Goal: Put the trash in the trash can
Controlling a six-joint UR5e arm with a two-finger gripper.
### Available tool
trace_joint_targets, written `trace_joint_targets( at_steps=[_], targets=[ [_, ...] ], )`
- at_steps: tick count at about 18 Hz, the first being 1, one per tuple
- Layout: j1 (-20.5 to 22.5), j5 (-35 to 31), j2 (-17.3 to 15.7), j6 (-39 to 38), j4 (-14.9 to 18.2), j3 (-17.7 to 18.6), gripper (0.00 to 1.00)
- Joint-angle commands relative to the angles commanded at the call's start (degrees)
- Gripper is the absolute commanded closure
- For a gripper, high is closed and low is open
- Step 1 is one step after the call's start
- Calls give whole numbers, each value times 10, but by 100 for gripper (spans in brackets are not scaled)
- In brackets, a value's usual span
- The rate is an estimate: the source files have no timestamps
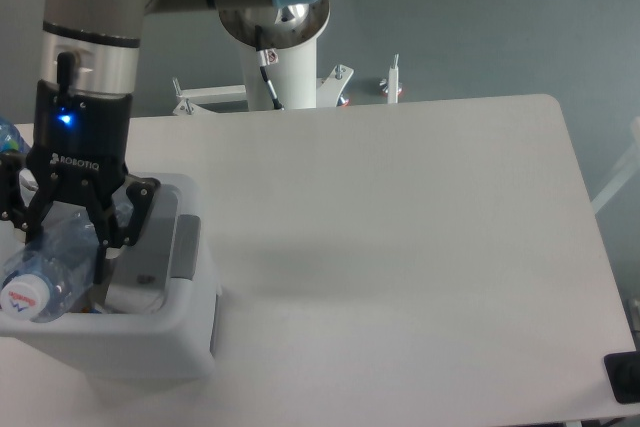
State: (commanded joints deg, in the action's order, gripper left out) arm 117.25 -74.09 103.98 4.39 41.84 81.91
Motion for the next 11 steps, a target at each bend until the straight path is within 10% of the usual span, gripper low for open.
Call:
trace_joint_targets(
  at_steps=[4,11],
  targets=[
    [1,0,-11,0,0,13,0],
    [12,-1,-18,-1,1,14,0]
  ],
)
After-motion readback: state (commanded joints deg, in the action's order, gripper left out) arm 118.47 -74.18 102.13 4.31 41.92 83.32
